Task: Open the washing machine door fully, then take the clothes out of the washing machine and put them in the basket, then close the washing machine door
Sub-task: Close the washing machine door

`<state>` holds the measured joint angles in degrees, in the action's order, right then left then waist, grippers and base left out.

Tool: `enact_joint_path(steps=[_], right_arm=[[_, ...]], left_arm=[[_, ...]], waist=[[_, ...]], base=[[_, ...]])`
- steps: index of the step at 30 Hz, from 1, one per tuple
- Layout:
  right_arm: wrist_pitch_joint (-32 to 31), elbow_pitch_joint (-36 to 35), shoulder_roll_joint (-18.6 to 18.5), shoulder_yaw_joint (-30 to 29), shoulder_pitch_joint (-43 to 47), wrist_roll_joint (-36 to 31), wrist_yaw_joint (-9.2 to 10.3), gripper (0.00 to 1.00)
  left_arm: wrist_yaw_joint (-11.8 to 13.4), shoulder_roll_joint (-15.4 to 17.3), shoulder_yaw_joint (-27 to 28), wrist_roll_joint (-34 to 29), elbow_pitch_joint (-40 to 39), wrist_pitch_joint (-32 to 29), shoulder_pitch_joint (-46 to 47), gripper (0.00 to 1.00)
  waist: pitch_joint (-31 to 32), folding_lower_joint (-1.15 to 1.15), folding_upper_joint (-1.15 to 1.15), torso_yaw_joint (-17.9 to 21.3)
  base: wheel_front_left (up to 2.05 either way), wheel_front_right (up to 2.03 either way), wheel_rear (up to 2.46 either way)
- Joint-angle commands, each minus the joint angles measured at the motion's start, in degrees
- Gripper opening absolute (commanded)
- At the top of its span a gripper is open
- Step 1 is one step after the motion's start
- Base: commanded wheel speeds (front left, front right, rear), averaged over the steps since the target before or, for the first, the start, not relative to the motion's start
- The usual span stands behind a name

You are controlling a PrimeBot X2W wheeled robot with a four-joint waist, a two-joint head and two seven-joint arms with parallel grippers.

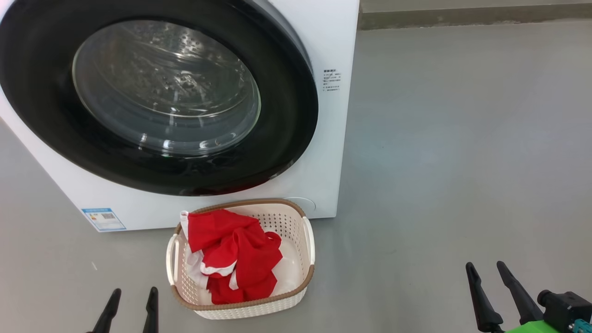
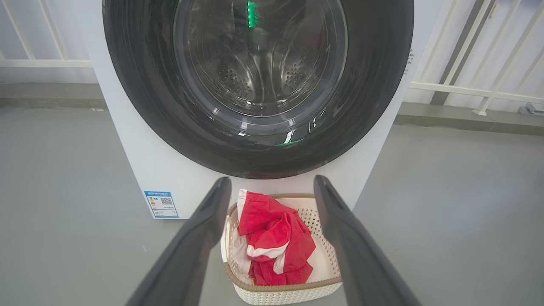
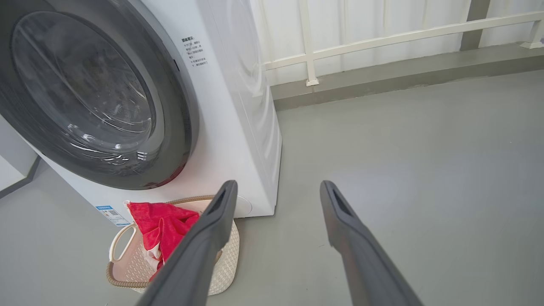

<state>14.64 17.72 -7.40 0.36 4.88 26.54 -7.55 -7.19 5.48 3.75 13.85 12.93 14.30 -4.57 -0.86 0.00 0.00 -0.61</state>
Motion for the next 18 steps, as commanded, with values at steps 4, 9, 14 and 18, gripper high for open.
enact_joint_path(steps=[4, 9, 14, 18], right_arm=[[0.4, -1.6, -0.9, 0.4, -0.3, -1.1, 0.06, 1.00], [0.4, -1.8, -0.7, 0.0, -0.1, -1.2, 0.06, 1.00], [0.4, -1.8, -0.6, -0.1, -0.1, -1.3, 0.06, 1.00], [0.4, -1.8, -0.6, -0.1, -0.1, -1.3, 0.06, 1.00]], left_arm=[[-0.3, 0.5, 2.5, -1.0, -1.9, 0.7, 0.6, 1.00], [-0.3, 0.2, 2.6, -1.2, -2.3, 0.7, 0.5, 1.00], [-0.3, 0.1, 2.6, -1.4, -2.5, 0.7, 0.3, 1.00], [-0.3, 0.0, 2.5, -1.5, -2.7, 0.7, 0.2, 1.00]], waist=[[0.1, 0.00, 0.00, -0.1], [0.2, 0.00, 0.00, -0.3], [0.3, 0.00, 0.00, -0.5], [0.3, 0.00, 0.00, -0.6]], base=[[0.00, 0.00, 0.00], [0.00, 0.00, 0.00], [0.00, 0.00, 0.00], [0.00, 0.00, 0.00]])
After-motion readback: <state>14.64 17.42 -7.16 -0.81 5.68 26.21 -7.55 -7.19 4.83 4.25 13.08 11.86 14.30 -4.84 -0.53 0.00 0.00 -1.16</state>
